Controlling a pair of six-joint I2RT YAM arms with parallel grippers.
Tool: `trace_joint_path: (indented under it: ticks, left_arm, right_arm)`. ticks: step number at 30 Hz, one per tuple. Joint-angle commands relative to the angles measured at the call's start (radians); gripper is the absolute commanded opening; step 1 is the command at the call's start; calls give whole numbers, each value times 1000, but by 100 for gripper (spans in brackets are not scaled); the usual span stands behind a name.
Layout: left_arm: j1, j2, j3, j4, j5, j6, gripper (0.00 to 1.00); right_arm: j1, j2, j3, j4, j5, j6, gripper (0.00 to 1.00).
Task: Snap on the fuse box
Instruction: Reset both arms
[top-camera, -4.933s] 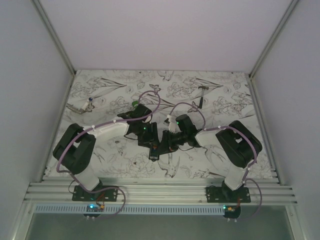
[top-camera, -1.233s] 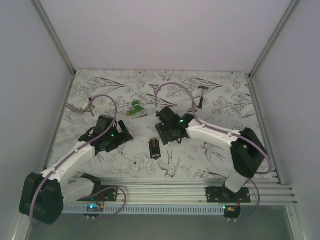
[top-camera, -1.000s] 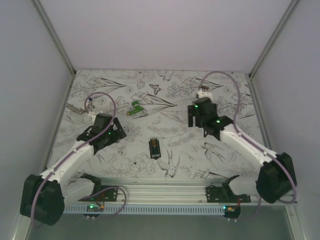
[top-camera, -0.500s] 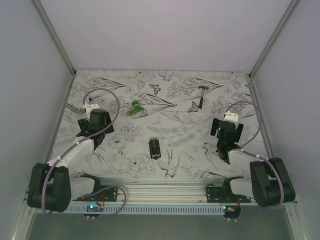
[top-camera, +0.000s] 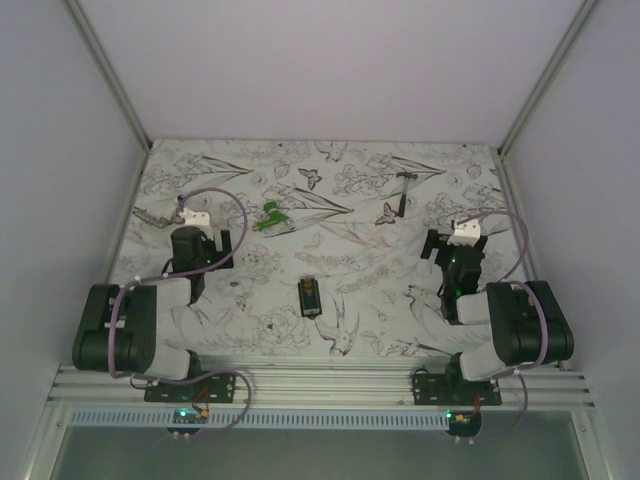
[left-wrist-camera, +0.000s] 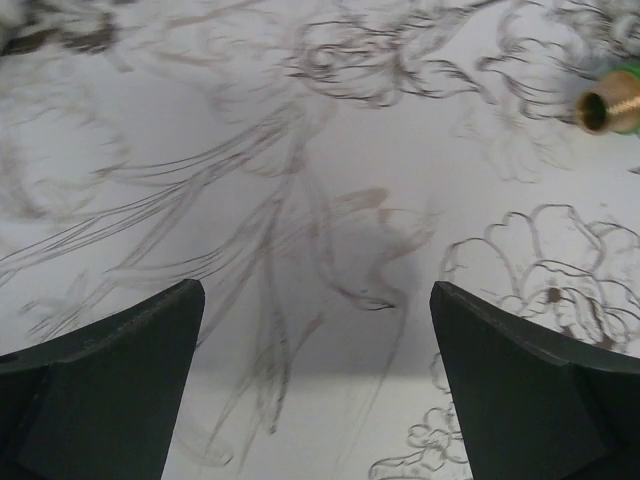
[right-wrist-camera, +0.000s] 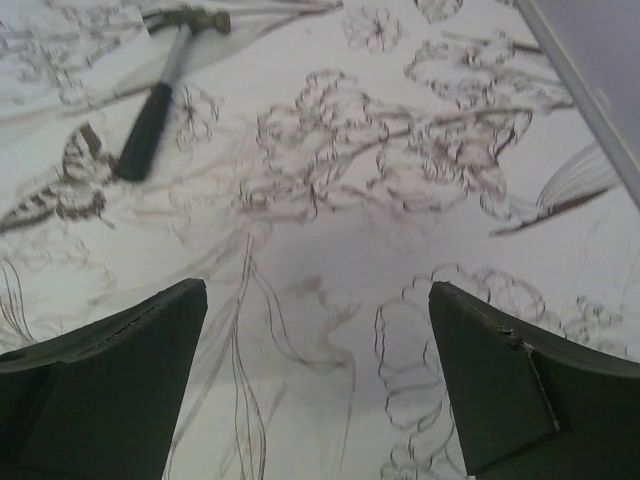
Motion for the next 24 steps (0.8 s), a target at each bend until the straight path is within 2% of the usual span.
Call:
trace_joint_path:
  ticks: [1, 3, 24]
  left_arm:
    - [6, 101, -20, 214, 219, 89, 100]
    - [11, 112, -23, 232, 169, 59, 100]
    - [-2, 113, -20, 232, 147, 64, 100]
  right_arm:
    - [-47, -2, 54, 34, -150, 8, 99]
    - [-48, -3, 55, 32, -150, 7, 99]
    - [-48, -4, 56, 33, -148, 7, 99]
